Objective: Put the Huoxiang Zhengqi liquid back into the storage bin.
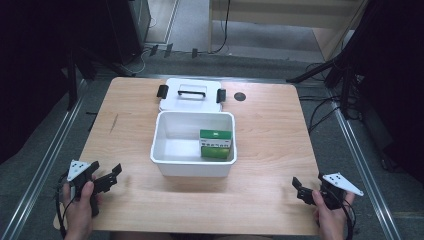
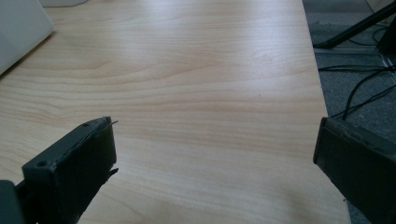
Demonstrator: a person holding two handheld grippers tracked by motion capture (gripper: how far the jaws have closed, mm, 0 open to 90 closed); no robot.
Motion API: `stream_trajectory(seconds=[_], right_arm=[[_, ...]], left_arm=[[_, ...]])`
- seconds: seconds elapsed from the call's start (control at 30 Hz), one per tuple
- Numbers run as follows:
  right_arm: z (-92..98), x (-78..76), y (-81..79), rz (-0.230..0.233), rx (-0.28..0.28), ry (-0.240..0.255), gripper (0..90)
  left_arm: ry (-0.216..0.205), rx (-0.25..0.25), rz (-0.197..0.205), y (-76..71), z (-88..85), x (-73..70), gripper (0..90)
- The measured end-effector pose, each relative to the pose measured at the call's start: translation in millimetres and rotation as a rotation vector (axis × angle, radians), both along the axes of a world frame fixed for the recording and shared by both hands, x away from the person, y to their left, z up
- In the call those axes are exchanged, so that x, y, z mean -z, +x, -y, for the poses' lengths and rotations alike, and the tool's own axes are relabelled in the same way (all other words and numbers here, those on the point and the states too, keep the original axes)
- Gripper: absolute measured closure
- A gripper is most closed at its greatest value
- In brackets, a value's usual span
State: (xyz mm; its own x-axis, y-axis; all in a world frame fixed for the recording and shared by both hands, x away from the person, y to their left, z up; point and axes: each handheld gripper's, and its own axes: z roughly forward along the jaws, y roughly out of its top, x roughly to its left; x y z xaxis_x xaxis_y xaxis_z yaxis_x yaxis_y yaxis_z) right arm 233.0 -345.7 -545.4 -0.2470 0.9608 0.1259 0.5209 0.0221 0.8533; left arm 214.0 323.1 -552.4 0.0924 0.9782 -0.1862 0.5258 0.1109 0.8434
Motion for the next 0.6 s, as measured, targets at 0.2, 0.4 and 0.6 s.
stream_trajectory(seconds=[0.2, 0.4, 0.6], right_arm=[[8.5, 1.1, -10.2, 0.010, 0.015, 0.023, 0.0], [11.3, 1.1, -16.9, 0.020, 0.042, 0.024, 0.0], [8.3, 2.4, -10.2, -0.053, -0.004, 0.008, 6.5]], left_arm=[[-0.001, 0.005, -0.003, 0.2, -0.3, 0.2, 14.9], [-0.009, 0.014, -0.007, 0.2, -1.2, 0.1, 14.9], [-0.011, 0.011, -0.001, 0.3, -1.4, 0.1, 14.9]])
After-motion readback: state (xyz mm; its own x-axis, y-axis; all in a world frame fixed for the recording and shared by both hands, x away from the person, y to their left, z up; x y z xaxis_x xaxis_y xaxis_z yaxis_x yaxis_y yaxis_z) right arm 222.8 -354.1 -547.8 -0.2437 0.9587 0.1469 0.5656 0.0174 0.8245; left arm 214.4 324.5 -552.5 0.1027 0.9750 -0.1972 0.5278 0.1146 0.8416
